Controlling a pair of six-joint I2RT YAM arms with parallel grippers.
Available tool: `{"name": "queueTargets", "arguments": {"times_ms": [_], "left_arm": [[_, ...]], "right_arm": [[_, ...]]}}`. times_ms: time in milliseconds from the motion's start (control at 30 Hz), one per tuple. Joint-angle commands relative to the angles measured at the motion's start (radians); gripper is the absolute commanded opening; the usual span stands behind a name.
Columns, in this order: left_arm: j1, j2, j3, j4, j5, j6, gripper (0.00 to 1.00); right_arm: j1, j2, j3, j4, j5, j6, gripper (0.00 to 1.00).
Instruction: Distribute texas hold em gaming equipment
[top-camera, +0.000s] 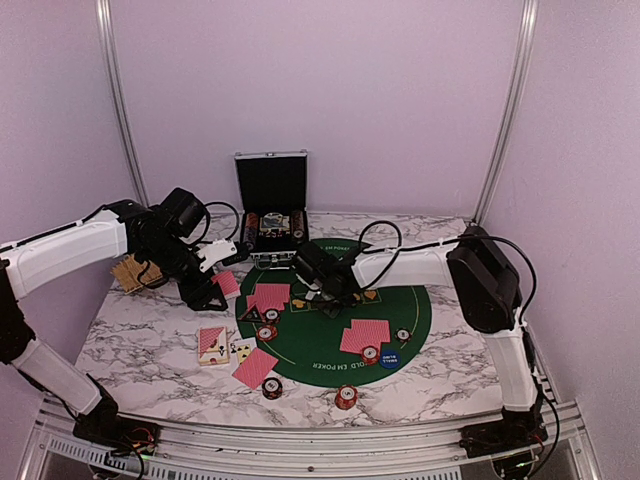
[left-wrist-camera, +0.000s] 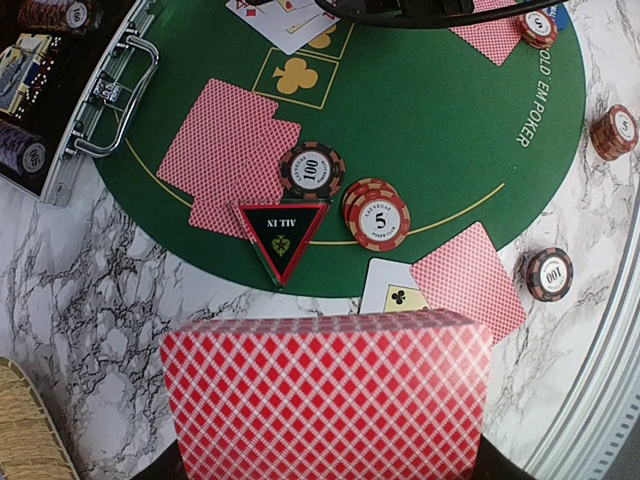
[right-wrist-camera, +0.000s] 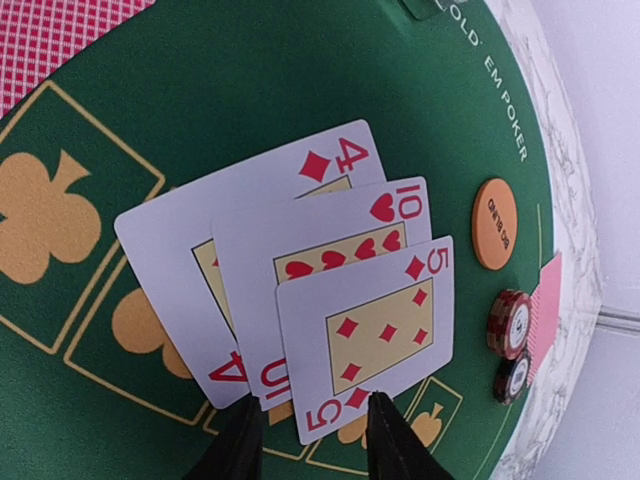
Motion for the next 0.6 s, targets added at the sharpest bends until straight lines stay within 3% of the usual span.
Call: {"name": "queueTargets", "arguments": {"times_ms": [0,133,267,367,433,567], "left_arm": [[0.005,-0.018,0.016,-0.021,0.003,-0.003,0.00],[0.005,-0.019,0.018,-0.021,0.003,-0.003,0.00],[0.005,-0.020,0.018,-0.021,0.004,-0.003,0.00],[0.005,-0.020,0.019,-0.021,0.005,-0.001,0.00],[0.005,-0.017,0.022,-0.021,0.006,-0.001,0.00],[0.005,-0.012,0.029,-0.020,0.006,-0.004,0.00]], "right_arm": [[-0.009,-0.076,0.000,0.022,-0.073,0.045,0.41],[-0.041,-0.150,0.008,0.029,-0.197,0.108,0.49],[-0.110,-0.258,-0.007,0.097,-0.519,0.279,0.60],[-0.159,-0.320,-0.074,0.219,-0.771,0.438,0.75],[-0.166,-0.322,-0.098,0.267,-0.886,0.532,0.85],[-0.162,-0.264,-0.085,0.304,-1.091,0.675,0.89]]}}
